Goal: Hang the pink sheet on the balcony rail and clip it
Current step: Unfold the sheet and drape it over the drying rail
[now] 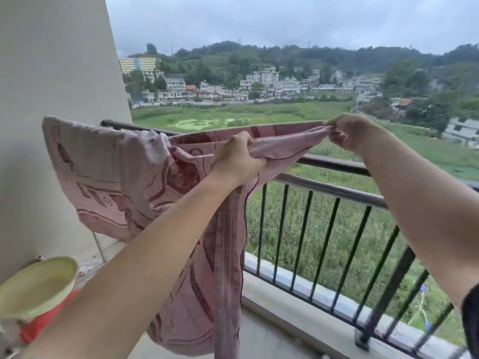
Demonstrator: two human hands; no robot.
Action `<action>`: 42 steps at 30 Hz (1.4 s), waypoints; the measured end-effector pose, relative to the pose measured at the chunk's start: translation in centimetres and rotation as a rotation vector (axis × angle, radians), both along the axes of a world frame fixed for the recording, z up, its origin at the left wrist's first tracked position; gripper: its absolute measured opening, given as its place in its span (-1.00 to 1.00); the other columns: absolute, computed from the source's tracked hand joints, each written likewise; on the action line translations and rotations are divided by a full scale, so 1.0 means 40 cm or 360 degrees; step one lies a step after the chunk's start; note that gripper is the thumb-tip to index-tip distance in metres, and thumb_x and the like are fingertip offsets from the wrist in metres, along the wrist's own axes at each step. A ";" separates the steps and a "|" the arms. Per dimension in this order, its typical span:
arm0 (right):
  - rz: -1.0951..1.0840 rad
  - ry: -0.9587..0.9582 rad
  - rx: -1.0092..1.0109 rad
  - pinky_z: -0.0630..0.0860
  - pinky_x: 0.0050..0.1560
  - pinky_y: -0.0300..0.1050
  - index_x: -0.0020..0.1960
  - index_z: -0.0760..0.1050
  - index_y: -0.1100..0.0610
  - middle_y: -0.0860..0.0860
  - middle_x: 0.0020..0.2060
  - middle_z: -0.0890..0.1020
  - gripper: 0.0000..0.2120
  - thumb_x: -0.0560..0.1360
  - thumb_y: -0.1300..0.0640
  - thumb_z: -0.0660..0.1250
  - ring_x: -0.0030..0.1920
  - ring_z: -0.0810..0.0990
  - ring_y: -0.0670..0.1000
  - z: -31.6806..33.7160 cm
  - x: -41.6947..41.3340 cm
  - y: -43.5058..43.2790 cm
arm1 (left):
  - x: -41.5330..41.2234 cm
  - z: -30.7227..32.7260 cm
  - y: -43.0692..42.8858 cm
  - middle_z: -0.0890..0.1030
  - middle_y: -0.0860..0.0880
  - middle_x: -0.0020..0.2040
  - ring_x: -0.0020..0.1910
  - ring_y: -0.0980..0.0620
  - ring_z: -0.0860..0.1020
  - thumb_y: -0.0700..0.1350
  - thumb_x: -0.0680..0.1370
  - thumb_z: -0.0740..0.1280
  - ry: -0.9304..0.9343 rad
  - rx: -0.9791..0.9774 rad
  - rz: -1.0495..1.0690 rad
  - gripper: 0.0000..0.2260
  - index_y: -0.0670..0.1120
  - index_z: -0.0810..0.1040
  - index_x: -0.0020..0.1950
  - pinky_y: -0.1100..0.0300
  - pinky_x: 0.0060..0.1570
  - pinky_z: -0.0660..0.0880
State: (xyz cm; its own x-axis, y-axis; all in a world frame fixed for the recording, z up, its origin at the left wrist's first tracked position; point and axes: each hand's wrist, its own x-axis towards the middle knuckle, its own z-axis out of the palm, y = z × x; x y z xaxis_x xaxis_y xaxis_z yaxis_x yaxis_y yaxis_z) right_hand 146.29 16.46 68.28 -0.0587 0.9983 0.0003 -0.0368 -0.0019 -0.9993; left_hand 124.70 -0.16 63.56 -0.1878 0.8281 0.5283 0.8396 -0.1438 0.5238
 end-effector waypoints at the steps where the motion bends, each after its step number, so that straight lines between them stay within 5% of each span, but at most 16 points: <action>1: -0.0113 -0.0160 0.0049 0.36 -0.58 -0.33 -0.15 0.43 0.20 0.05 -0.32 0.44 -0.85 0.54 0.39 0.29 -0.54 0.42 -0.13 -0.007 0.056 0.011 | 0.043 -0.009 0.000 0.49 0.08 -0.28 -0.30 0.08 0.47 0.00 0.44 0.43 0.0028 -0.0041 -0.0022 -0.78 -0.04 0.47 -0.03 0.22 -0.41 0.28; 5: -0.0330 -0.1340 0.0306 0.43 -0.39 -0.20 -0.03 0.46 0.17 0.07 -0.25 0.50 -0.92 0.58 0.17 0.34 -0.32 0.47 0.00 -0.063 0.245 -0.003 | 0.240 -0.067 0.010 0.57 0.06 -0.26 -0.15 -0.05 0.57 -0.10 0.48 0.32 0.0135 -0.0079 -0.0035 -0.90 0.00 0.54 -0.03 0.20 -0.26 0.37; 9: 0.0232 -0.1833 -0.0281 0.47 -0.20 -0.14 0.15 0.44 0.25 0.14 -0.02 0.59 -0.27 0.56 -0.41 -0.03 -0.21 0.56 0.07 -0.138 0.387 -0.039 | 0.430 -0.128 0.036 0.52 0.03 -0.18 -0.08 -0.07 0.53 -0.05 0.57 0.21 0.0226 -0.0198 -0.0082 -0.91 0.00 0.47 -0.10 0.13 -0.17 0.31; 12: 0.0756 -0.1682 -0.0591 0.51 0.24 0.09 0.14 0.53 0.32 0.18 0.09 0.67 0.04 0.41 -0.59 -0.17 0.09 0.65 0.18 -0.174 0.426 -0.032 | 0.517 -0.151 0.058 0.53 0.05 -0.19 -0.09 -0.07 0.52 0.02 0.60 0.20 0.0206 -0.0188 -0.0044 -0.85 0.03 0.46 -0.12 0.11 -0.19 0.33; 15: 0.1065 -0.1437 -0.0509 0.57 0.06 0.00 0.16 0.59 0.24 0.16 0.01 0.72 -0.12 0.51 -0.49 -0.10 0.03 0.68 0.13 -0.184 0.393 -0.031 | 0.558 -0.154 0.068 0.59 0.04 -0.18 -0.11 -0.09 0.55 -0.06 0.57 0.20 0.0191 -0.0183 0.0010 -0.89 0.04 0.52 -0.06 0.10 -0.20 0.37; 19: 0.1232 -0.1360 -0.0165 0.47 -0.10 -0.08 -0.05 0.54 0.13 0.07 -0.14 0.62 -0.72 0.54 -0.10 0.32 -0.17 0.56 0.05 -0.183 0.326 -0.052 | 0.578 -0.140 0.047 0.64 0.03 -0.12 -0.06 -0.09 0.57 -0.17 0.48 0.27 0.0147 -0.0101 -0.0006 -0.82 0.05 0.55 0.02 0.10 -0.15 0.45; 21: 0.1277 -0.1339 -0.0128 0.45 -0.14 -0.07 -0.12 0.53 0.13 0.05 -0.20 0.62 -0.68 0.42 -0.14 0.38 -0.21 0.57 0.07 -0.183 0.312 -0.066 | 0.582 -0.132 0.036 0.64 0.01 -0.11 -0.05 -0.11 0.58 -0.22 0.45 0.27 0.0136 -0.0096 -0.0020 -0.74 0.04 0.56 0.07 0.11 -0.14 0.46; 23: 0.1305 -0.1463 -0.0225 0.57 -0.02 -0.02 0.03 0.60 0.21 0.10 -0.07 0.72 -0.52 0.52 -0.20 0.22 -0.06 0.69 0.15 -0.187 0.311 -0.081 | 0.583 -0.117 0.030 0.63 0.02 -0.11 -0.05 -0.12 0.58 -0.24 0.42 0.26 0.0128 -0.0071 -0.0038 -0.71 0.04 0.56 0.06 0.09 -0.11 0.49; 27: 0.1203 -0.1610 -0.0445 0.55 0.22 0.10 0.14 0.60 0.29 0.18 -0.03 0.73 -0.46 0.60 -0.16 0.14 0.02 0.71 0.16 -0.189 0.334 -0.109 | 0.576 -0.106 0.018 0.64 0.00 -0.03 -0.01 -0.07 0.57 -0.25 0.40 0.27 0.0133 0.0026 -0.0135 -0.68 0.02 0.59 0.09 0.05 -0.01 0.53; 31: 0.0835 -0.1299 -0.0263 0.57 -0.19 -0.13 -0.02 0.60 0.20 0.06 -0.20 0.72 -0.73 0.63 0.07 0.19 -0.21 0.67 0.02 -0.184 0.339 -0.132 | 0.554 -0.111 -0.005 0.57 -0.02 0.08 0.06 -0.05 0.51 -0.22 0.43 0.34 0.0102 -0.0007 -0.0246 -0.65 -0.03 0.51 0.21 0.10 0.02 0.46; 33: 0.0421 -0.1054 -0.0138 0.47 -0.30 -0.18 -0.13 0.58 0.17 0.04 -0.33 0.67 -0.73 0.64 0.11 0.19 -0.38 0.60 -0.02 -0.183 0.341 -0.129 | 0.543 -0.119 -0.021 0.48 0.03 0.02 0.00 -0.02 0.44 -0.23 0.44 0.35 0.0050 -0.0032 -0.0278 -0.60 -0.04 0.43 0.26 0.15 -0.09 0.36; 37: -0.0045 -0.0237 -0.0092 0.68 -0.11 0.09 0.07 0.54 0.32 0.18 -0.18 0.67 -0.76 0.65 0.19 0.16 -0.23 0.70 0.14 -0.170 0.353 -0.115 | 0.540 -0.170 -0.035 0.41 0.01 0.06 -0.03 0.01 0.46 -0.21 0.45 0.35 0.0118 -0.0071 -0.0288 -0.59 -0.01 0.34 0.26 0.14 -0.16 0.35; 42: -0.0079 -0.0416 -0.0028 0.68 -0.23 0.02 0.07 0.54 0.31 0.13 -0.20 0.62 -0.77 0.66 0.19 0.17 -0.39 0.62 0.03 -0.163 0.364 -0.155 | 0.539 -0.232 -0.024 0.39 -0.10 0.15 0.09 -0.09 0.42 -0.28 0.47 0.30 0.0477 -0.0275 0.0094 -0.61 -0.07 0.32 0.25 0.08 -0.15 0.40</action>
State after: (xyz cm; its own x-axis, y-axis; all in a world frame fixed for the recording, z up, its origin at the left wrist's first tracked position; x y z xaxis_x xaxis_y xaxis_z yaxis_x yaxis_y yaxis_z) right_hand 160.86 10.27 61.77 -0.0057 0.9997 -0.0257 0.2219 -0.0238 -0.9748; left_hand 146.27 -1.11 54.26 -0.0954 0.9024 0.4202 0.9640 -0.0214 0.2650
